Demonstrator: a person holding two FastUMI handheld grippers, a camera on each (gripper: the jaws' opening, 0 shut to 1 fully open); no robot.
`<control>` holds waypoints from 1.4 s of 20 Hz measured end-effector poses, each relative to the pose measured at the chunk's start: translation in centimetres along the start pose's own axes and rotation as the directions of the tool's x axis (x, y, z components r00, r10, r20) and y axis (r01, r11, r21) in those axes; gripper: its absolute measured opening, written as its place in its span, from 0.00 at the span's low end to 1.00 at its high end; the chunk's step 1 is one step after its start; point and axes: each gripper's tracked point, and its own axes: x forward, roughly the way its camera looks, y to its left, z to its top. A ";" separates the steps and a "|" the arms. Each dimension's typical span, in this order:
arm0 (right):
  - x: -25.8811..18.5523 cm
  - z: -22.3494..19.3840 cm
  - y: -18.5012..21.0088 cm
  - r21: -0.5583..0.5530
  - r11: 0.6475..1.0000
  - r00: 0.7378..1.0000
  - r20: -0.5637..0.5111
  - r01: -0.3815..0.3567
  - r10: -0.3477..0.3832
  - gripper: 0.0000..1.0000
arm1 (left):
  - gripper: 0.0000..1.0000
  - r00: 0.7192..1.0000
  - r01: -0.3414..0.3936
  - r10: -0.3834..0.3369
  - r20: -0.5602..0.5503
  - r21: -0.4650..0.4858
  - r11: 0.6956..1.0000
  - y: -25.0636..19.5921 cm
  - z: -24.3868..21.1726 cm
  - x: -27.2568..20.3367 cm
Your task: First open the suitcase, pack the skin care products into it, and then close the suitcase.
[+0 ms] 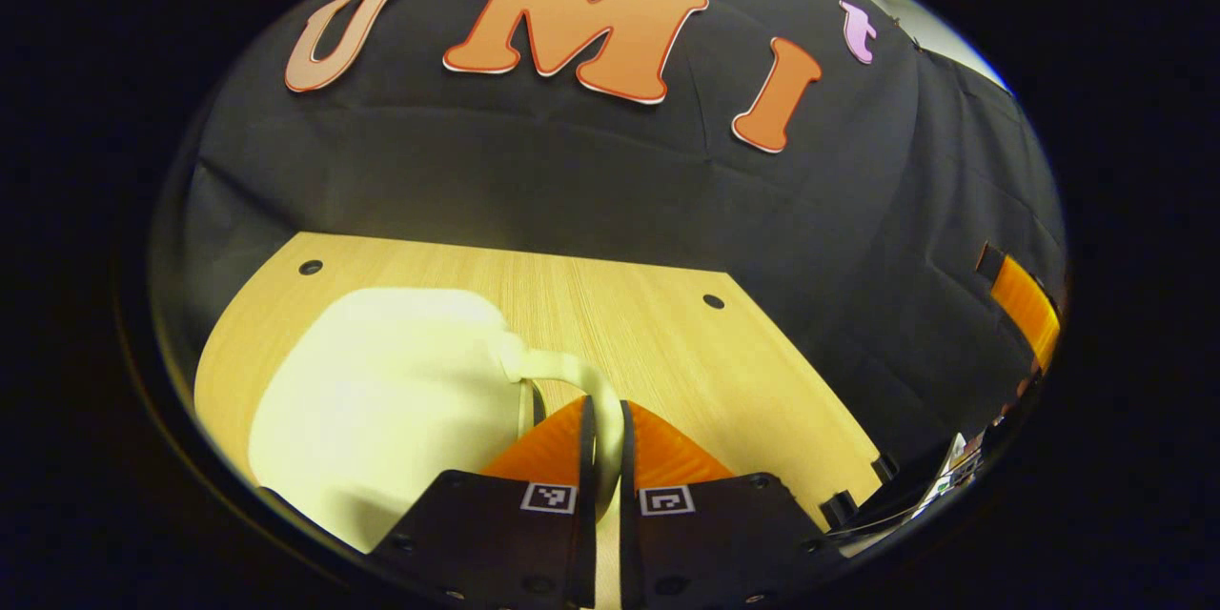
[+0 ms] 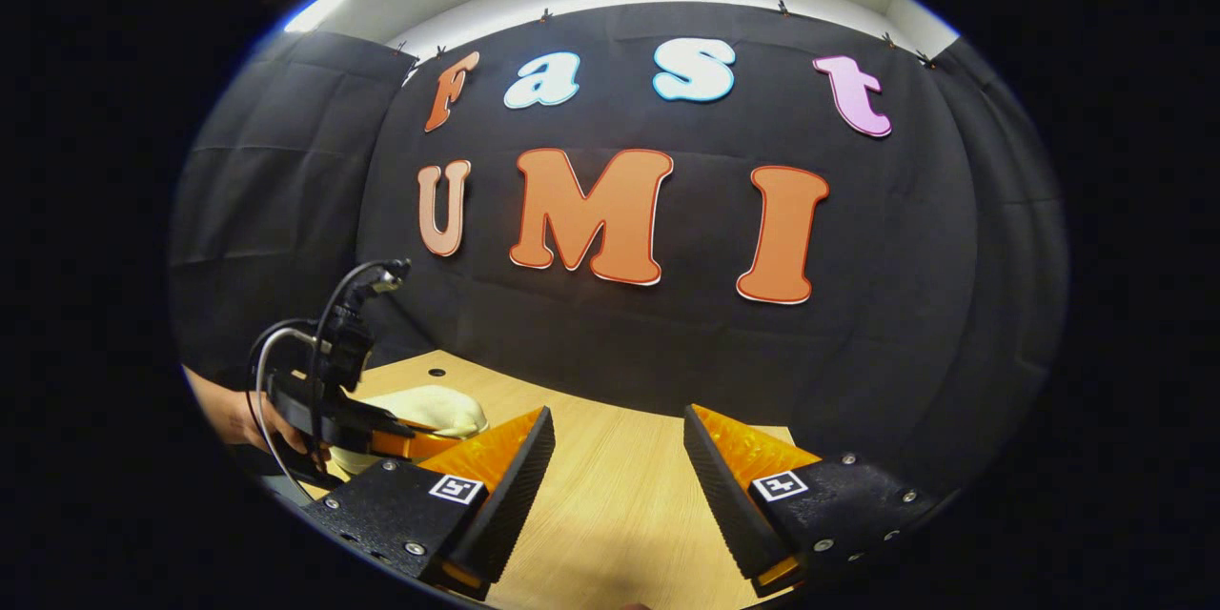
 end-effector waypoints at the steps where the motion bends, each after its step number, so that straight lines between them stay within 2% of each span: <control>1: -0.1 -0.2 -0.2 0.003 1.000 1.000 -0.006 0.002 -0.002 0.87 | 0.10 1.000 -0.001 0.001 -0.025 0.007 1.000 -0.4 -0.9 0.5; 6: -0.2 -1.2 -0.7 0.007 1.000 1.000 -0.027 0.007 -0.007 0.87 | 0.14 0.991 -0.023 0.032 -0.127 0.074 0.997 -1.8 -4.9 3.0; 9: -0.1 -1.5 -0.5 0.010 1.000 1.000 -0.031 0.004 -0.004 0.87 | 0.18 0.985 -0.032 0.045 -0.165 0.082 0.996 -2.3 -6.2 3.4; 11: 0.1 -1.6 -0.2 0.002 1.000 0.999 -0.036 0.001 -0.001 0.87 | 0.25 0.986 -0.015 0.033 -0.162 0.108 0.994 -2.5 -5.9 2.8; 12: 0.3 -1.7 0.1 0.002 1.000 0.999 -0.039 -0.008 0.008 0.88 | 0.37 0.991 0.018 -0.004 -0.130 0.105 0.994 -3.4 -4.8 2.4; 13: 0.4 -1.7 0.3 0.001 1.000 0.999 -0.041 -0.012 0.012 0.88 | 0.38 0.995 0.041 -0.031 -0.099 0.095 0.995 -4.3 -3.8 2.0; 16: 0.7 -1.0 0.7 0.005 1.000 0.999 -0.032 -0.023 0.023 0.87 | 0.56 0.998 0.038 -0.042 0.052 0.077 0.996 -5.5 1.8 -0.5; 17: 1.0 -0.5 0.8 0.005 1.000 1.000 -0.019 -0.022 0.022 0.87 | 0.58 0.995 0.039 -0.046 0.093 0.082 0.996 -6.0 3.5 -1.2; 18: 1.3 -0.2 1.0 0.007 1.000 1.000 -0.009 -0.024 0.024 0.87 | 0.76 0.987 0.028 -0.043 0.152 0.095 0.995 -6.3 6.0 -2.5; 20: 1.6 0.5 1.2 0.013 1.000 1.000 0.006 -0.021 0.021 0.87 | 0.80 0.974 0.032 -0.055 0.218 0.108 0.994 -7.4 8.4 -3.8; 22: 1.8 1.4 1.3 0.017 1.000 1.000 0.026 -0.013 0.013 0.87 | 0.96 0.961 0.022 -0.053 0.272 0.116 0.993 -7.4 10.3 -5.5; 25: 1.9 3.2 1.2 0.012 1.000 0.997 0.078 0.011 -0.012 0.87 | 0.97 0.934 -0.022 -0.026 0.357 0.130 0.991 -7.0 12.6 -7.5; 26: 1.8 4.2 1.1 0.004 1.000 0.994 0.108 0.030 -0.031 0.87 | 0.97 0.910 -0.110 0.046 0.412 0.133 0.985 -5.5 13.8 -8.7; 28: 1.6 5.2 0.8 0.000 0.998 0.989 0.137 0.064 -0.063 0.87 | 0.97 0.883 -0.187 0.104 0.458 0.140 0.972 -4.8 14.6 -10.1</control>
